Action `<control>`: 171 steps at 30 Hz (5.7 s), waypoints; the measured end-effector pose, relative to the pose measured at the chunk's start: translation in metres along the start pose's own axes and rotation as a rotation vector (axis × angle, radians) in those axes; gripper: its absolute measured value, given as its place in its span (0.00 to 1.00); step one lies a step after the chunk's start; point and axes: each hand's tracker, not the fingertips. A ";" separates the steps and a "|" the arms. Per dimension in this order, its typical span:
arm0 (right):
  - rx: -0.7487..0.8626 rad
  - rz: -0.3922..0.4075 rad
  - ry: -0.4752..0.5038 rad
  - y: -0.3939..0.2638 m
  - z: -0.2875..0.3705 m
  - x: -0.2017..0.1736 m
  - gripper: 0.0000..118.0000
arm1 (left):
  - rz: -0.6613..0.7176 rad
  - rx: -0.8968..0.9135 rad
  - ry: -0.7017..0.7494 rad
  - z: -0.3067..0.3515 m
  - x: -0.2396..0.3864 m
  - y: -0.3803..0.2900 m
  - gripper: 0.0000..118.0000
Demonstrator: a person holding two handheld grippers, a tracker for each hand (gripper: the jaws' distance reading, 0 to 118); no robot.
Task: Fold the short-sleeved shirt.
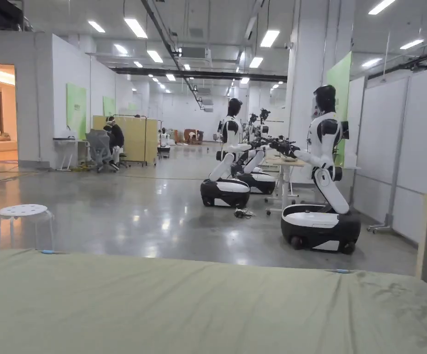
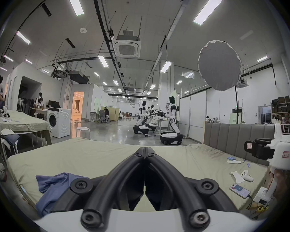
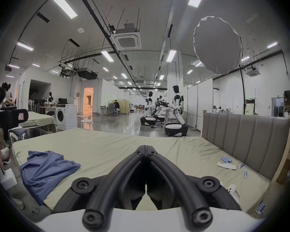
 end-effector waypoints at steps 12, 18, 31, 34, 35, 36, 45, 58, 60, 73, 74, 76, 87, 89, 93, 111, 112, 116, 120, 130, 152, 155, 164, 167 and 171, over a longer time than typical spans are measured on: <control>-0.007 0.038 -0.005 0.000 -0.002 0.001 0.00 | 0.007 -0.016 -0.027 0.000 -0.005 0.000 0.00; -0.009 0.052 -0.007 0.002 -0.002 0.002 0.00 | 0.004 -0.008 -0.013 -0.001 -0.006 0.004 0.00; -0.012 0.012 -0.018 0.004 -0.003 0.008 0.00 | -0.019 -0.022 0.011 -0.003 -0.007 0.005 0.00; -0.010 0.042 -0.030 0.006 -0.002 0.008 0.00 | -0.067 -0.017 0.024 -0.004 -0.006 0.009 0.00; -0.014 0.064 -0.020 0.009 -0.002 0.008 0.00 | -0.107 -0.019 0.024 -0.005 -0.004 0.012 0.00; -0.015 0.104 0.007 0.014 -0.002 0.009 0.00 | -0.167 -0.034 0.006 -0.008 -0.002 0.017 0.00; -0.025 1.562 0.028 -0.050 -0.022 -0.018 0.00 | -1.554 -0.270 -0.147 -0.013 0.032 -0.072 0.00; -0.040 1.176 0.029 -0.052 -0.025 -0.006 0.00 | -0.934 -0.236 -0.054 -0.033 0.018 -0.038 0.00; -0.058 0.732 -0.050 -0.030 -0.029 0.005 0.00 | -0.534 -0.178 -0.029 -0.033 0.004 -0.012 0.00; -0.160 -0.073 -0.006 -0.044 -0.014 0.019 0.00 | 0.027 -0.100 -0.111 -0.019 0.000 -0.027 0.00; -0.160 -0.072 -0.008 -0.042 -0.014 0.018 0.00 | -0.008 -0.094 -0.091 -0.017 0.004 -0.026 0.00; -0.151 -0.066 -0.007 -0.041 -0.013 0.018 0.00 | -0.063 -0.076 -0.060 -0.014 0.007 -0.025 0.00; -0.125 -0.055 0.007 -0.029 -0.008 0.013 0.00 | -0.081 -0.083 -0.017 -0.011 0.007 -0.020 0.00; -0.122 -0.055 0.013 -0.029 -0.007 0.014 0.00 | -0.068 -0.081 -0.019 -0.010 0.006 -0.022 0.00; -0.121 -0.046 0.023 -0.027 -0.008 0.012 0.00 | -0.050 -0.087 -0.026 -0.008 0.002 -0.021 0.00; -0.125 -0.184 0.388 -0.019 -0.051 -0.068 0.00 | -0.088 -0.115 0.204 0.056 -0.063 0.002 0.00; -0.126 -0.170 0.397 -0.020 -0.053 -0.074 0.00 | -0.092 -0.132 0.211 0.059 -0.068 0.002 0.00; -0.134 -0.135 0.410 -0.021 -0.057 -0.094 0.00 | -0.099 -0.159 0.261 0.067 -0.082 -0.001 0.00; -0.148 -0.137 0.441 -0.025 -0.054 -0.104 0.00 | -0.084 -0.177 0.268 0.064 -0.097 -0.009 0.14; -0.177 -0.087 0.405 -0.028 -0.039 -0.088 0.00 | 0.102 -0.466 0.093 -0.040 -0.171 -0.054 0.74; -0.398 -0.095 0.289 -0.062 -0.041 -0.049 0.00 | 0.077 -0.997 0.135 -0.215 -0.232 -0.197 0.02; -0.382 -0.062 0.281 -0.062 -0.036 -0.048 0.00 | 0.074 -1.039 0.161 -0.216 -0.231 -0.198 0.02; -0.351 -0.088 0.251 -0.055 -0.022 -0.026 0.00 | 0.324 -0.723 0.234 -0.231 -0.272 -0.074 0.02; -0.339 -0.100 0.235 -0.055 -0.018 -0.016 0.00 | 0.363 -0.561 0.206 -0.244 -0.268 -0.006 0.02; -0.348 -0.107 0.204 -0.058 -0.016 -0.005 0.00 | 0.219 -0.447 0.192 -0.283 -0.251 0.075 0.02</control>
